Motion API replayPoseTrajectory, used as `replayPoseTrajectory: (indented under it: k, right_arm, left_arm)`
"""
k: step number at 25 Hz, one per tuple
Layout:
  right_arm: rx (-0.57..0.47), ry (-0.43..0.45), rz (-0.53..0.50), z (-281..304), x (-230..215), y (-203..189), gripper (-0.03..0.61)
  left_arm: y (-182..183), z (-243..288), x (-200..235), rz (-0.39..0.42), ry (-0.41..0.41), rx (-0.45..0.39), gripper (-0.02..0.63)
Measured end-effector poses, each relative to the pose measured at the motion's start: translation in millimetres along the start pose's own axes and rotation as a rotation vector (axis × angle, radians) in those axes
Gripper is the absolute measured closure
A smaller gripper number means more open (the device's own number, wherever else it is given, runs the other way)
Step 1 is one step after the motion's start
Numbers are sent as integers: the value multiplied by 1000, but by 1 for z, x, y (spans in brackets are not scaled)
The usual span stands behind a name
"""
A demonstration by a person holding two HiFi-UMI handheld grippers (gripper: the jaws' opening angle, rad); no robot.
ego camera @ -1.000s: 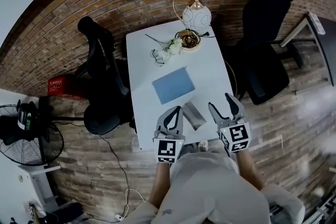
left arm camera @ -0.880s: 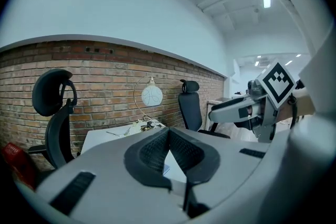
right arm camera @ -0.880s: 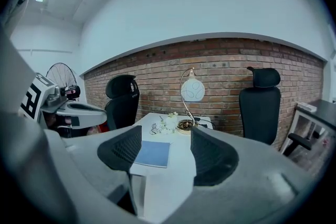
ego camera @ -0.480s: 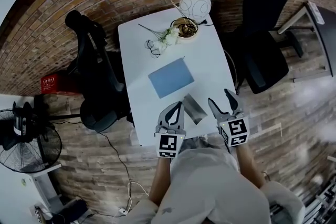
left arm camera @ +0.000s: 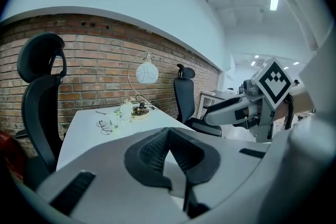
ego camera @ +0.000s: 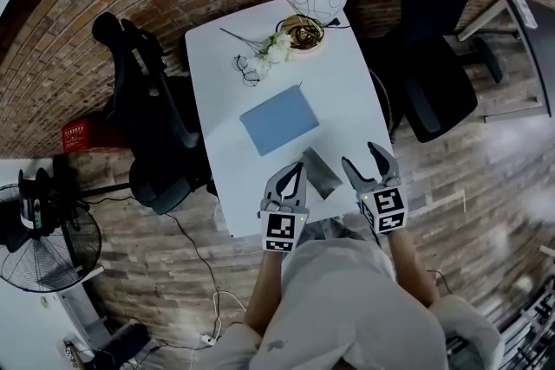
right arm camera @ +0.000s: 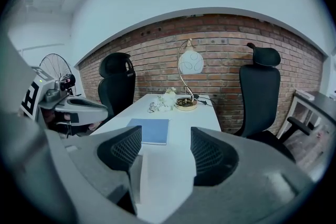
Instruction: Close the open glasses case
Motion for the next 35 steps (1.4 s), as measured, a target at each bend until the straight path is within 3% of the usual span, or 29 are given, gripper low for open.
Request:
replayPoseTrajectory:
  k: [35]
  right_arm:
    - [199, 32, 28, 37, -8, -87, 285]
  left_arm:
    - [-97, 48, -20, -88, -26, 240, 611]
Point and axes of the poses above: the fingertips, and each gripper's own axes: z forward along the fingers, x to its left, y out of its top, the point moved 7 cm from there along -z, backward along the fingers, and after that the axes turned 6 degrees about -x, right-handed, at the moved point
